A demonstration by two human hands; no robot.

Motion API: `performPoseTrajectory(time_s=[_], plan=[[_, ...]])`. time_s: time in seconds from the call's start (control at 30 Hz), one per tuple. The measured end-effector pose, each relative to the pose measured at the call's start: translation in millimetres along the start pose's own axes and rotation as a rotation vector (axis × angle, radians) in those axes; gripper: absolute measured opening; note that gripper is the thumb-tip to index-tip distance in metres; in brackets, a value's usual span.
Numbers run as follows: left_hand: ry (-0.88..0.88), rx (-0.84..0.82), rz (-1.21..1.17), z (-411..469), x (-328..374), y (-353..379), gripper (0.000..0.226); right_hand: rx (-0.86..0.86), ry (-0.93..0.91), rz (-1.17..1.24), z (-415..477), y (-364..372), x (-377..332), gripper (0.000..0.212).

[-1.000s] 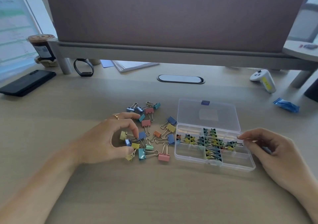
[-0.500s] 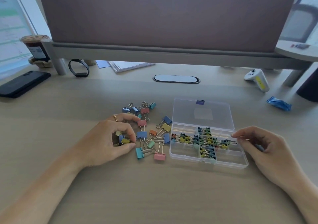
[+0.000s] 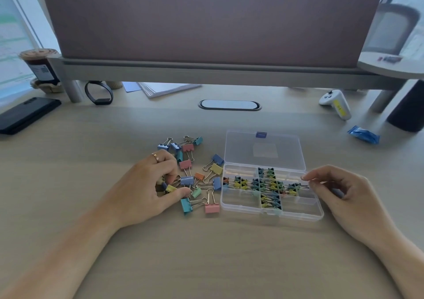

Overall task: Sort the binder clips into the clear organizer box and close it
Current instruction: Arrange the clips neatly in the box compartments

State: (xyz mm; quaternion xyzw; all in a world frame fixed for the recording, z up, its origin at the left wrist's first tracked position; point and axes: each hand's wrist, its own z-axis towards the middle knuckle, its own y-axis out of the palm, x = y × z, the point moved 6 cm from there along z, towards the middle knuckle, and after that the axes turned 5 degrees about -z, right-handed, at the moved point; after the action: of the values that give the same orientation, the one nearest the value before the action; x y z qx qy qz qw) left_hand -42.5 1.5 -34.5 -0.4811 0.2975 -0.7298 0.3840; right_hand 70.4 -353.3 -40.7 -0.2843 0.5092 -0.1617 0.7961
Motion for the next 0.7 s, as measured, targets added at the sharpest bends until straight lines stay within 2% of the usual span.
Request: performPoseTrajectory(time_s=[0.3,0.4,0.57,0.7], plan=[[-0.004,0.012,-0.026,1,3,3,0.039,0.007,-0.004,-0.026,0,1,0,0.035],[-0.029,0.096,-0.101,2,2,-3,0.037,0.007,-0.004,-0.029,0,1,0,0.034],[-0.139,0.344,-0.249,0,-3,-21,0.035,0.011,-0.005,-0.041,1,2,-1,0.038],[-0.173,0.333,-0.339,1,4,-15,0.030,0.016,-0.004,-0.046,1,3,1,0.039]])
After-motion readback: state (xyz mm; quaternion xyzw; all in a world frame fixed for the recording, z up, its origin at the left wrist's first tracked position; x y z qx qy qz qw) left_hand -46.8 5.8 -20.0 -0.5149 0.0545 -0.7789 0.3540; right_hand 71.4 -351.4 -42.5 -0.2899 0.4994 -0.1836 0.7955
